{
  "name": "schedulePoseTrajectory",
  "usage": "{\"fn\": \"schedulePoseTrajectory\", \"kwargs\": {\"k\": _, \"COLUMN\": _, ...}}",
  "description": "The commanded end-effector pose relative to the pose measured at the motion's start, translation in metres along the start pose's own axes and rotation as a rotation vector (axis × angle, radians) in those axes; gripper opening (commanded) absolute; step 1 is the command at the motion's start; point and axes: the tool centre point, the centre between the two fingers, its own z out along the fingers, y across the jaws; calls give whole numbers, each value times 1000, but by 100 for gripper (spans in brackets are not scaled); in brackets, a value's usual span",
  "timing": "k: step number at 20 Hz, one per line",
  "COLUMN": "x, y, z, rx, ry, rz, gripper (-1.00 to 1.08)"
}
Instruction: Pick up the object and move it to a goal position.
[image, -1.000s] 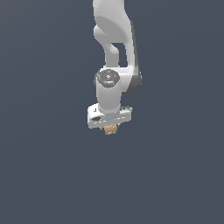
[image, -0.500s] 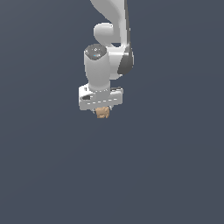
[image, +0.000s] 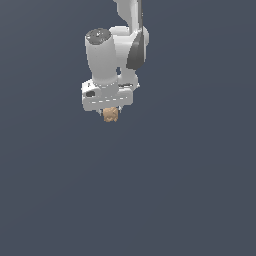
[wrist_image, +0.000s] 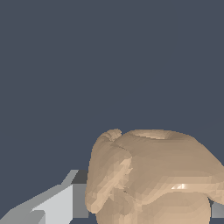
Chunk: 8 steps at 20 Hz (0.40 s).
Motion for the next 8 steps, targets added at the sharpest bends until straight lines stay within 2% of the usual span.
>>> {"fn": "schedulePoseTrajectory", "kwargs": {"k": 1, "x": -8, "y": 3, "z": -6, "rx": 0, "ry": 0, "rz": -1, "gripper": -100}}
{"fn": "schedulePoseTrajectory", "kwargs": {"k": 8, "x": -17, "y": 6, "z": -14, "rx": 0, "ry": 0, "rz": -1, "gripper": -100}}
